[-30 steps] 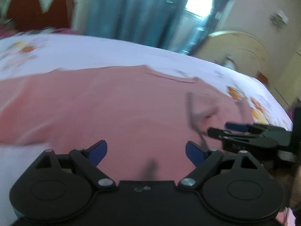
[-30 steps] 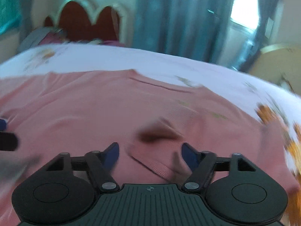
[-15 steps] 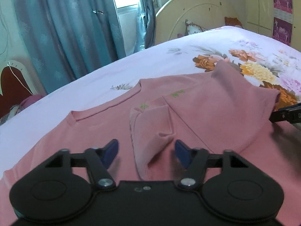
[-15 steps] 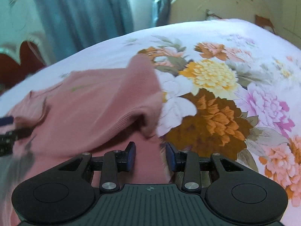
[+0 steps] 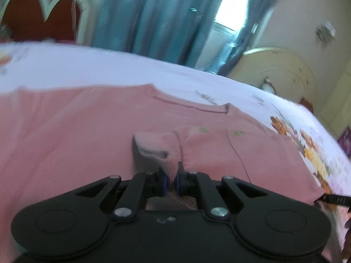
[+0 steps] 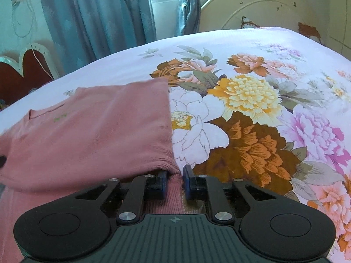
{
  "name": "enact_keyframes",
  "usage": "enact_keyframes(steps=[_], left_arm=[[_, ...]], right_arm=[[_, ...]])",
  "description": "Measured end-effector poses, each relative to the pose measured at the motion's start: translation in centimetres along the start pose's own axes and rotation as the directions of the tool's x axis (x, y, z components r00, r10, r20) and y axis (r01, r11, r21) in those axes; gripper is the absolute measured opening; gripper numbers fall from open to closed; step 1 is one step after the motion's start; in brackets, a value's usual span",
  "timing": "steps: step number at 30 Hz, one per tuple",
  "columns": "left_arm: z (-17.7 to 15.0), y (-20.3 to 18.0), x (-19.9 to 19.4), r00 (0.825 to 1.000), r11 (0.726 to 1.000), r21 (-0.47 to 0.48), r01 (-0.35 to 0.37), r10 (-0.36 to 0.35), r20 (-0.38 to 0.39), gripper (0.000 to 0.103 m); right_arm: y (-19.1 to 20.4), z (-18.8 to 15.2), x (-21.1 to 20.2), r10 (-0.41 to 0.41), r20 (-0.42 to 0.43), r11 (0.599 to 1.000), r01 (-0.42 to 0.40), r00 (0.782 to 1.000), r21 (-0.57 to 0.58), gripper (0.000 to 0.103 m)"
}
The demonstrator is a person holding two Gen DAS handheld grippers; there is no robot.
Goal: Fold small clothes
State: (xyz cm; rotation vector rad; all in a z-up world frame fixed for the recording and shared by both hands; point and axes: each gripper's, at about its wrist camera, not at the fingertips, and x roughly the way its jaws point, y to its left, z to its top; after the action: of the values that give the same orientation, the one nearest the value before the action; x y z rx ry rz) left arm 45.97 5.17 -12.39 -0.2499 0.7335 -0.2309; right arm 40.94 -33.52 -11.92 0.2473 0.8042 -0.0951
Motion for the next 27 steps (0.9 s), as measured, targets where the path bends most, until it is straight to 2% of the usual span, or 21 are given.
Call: enact_keyframes(steps=[3, 5, 7, 8, 9, 11, 12, 15, 17, 18, 19, 20, 21, 24, 25, 26, 27], left_arm=[[-0.3, -0.4, -0.1, 1.0, 1.0, 0.03, 0.004, -0.004, -0.001, 0.008], [-0.2, -0.4, 0.0, 1.0, 1.0, 0.024, 0.005, -0.004, -0.015, 0.019], [0.0, 0.0, -0.3, 1.0, 1.0, 0.005, 0.01, -0.01, -0.009, 0.034], [0.2, 0.1, -0.1, 1.0, 1.0, -0.005, 0.017, -0.017, -0.015, 0.036], [0.3, 0.3, 0.1, 0.999, 1.0, -0.014, 0.023, -0.023, -0.028, 0.033], [0.5, 0.6, 0.4, 0.999, 1.0, -0.011, 0.018, -0.018, -0.031, 0.012], [0.5, 0.7, 0.3, 1.0, 1.0, -0.012, 0.011, -0.012, -0.028, 0.009], [0.4, 1.2, 0.2, 0.999, 1.0, -0.007, 0.019, -0.019, -0.026, 0.009], [0.4, 1.4, 0.5, 0.998, 0.999, -0.012, 0.051, -0.052, -0.046, 0.01], [0.5, 1.5, 0.5, 0.997, 0.998, -0.023, 0.059, -0.06, -0.05, 0.019], [0.6, 1.6, 0.4, 0.997, 0.998, -0.033, 0.062, -0.063, -0.045, 0.035], [0.7, 1.7, 0.4, 0.997, 0.997, -0.04, 0.061, -0.062, -0.034, 0.039], [0.8, 1.8, 0.5, 0.998, 0.997, -0.043, 0.062, -0.063, -0.031, 0.037], [0.9, 1.8, 1.1, 0.998, 0.997, -0.045, 0.055, -0.056, -0.04, 0.007], [0.9, 1.8, 0.7, 0.999, 0.998, -0.053, 0.046, -0.047, -0.012, 0.007], [0.8, 1.7, 0.1, 0.999, 0.998, -0.049, 0.043, -0.042, 0.02, 0.007], [0.7, 1.5, -0.5, 0.998, 0.999, -0.031, 0.035, -0.034, 0.047, 0.006]], right_arm=[[0.1, 0.0, 0.0, -0.005, -0.004, 1.0, 0.005, 1.0, -0.017, 0.015], [0.2, 0.0, 0.1, -0.007, -0.005, 1.0, 0.007, 1.0, -0.022, 0.015], [0.1, 0.0, 0.1, -0.007, -0.006, 1.0, 0.006, 1.0, -0.025, 0.015], [0.1, 0.0, 0.1, -0.007, -0.006, 1.0, 0.007, 1.0, -0.027, 0.015], [0.1, 0.0, 0.1, -0.007, -0.006, 1.0, 0.007, 1.0, -0.03, 0.015], [0.1, -0.1, 0.0, -0.006, -0.011, 0.999, 0.006, 1.0, -0.037, 0.015], [0.1, -0.1, -0.2, -0.007, -0.016, 0.999, 0.007, 1.0, -0.04, 0.015], [-0.2, -0.6, -1.7, 0.0, -0.012, 0.999, -0.001, 1.0, -0.043, 0.015], [-0.6, -0.8, -3.6, 0.038, 0.049, 0.999, -0.037, 0.998, -0.024, 0.015], [-0.6, -0.7, -4.4, 0.048, 0.076, 0.999, -0.046, 0.996, -0.023, 0.015], [-0.4, -0.5, -5.0, 0.051, 0.099, 0.998, -0.049, 0.994, -0.026, 0.015], [-0.2, -0.1, -5.2, 0.055, 0.111, 0.998, -0.052, 0.992, -0.029, 0.015], [0.1, 0.2, -4.9, 0.06, 0.11, 0.998, -0.057, 0.992, -0.034, 0.015], [1.3, 1.1, -2.4, 0.054, 0.062, 0.997, -0.051, 0.997, -0.055, 0.014], [1.5, 1.1, -1.0, 0.038, 0.014, 0.997, -0.037, 0.999, -0.067, 0.011], [1.5, 1.0, 0.0, 0.026, -0.04, 0.997, -0.029, 0.999, -0.065, 0.0], [1.4, 0.6, -0.1, 0.043, -0.034, 0.997, -0.045, 0.999, -0.064, 0.0]])
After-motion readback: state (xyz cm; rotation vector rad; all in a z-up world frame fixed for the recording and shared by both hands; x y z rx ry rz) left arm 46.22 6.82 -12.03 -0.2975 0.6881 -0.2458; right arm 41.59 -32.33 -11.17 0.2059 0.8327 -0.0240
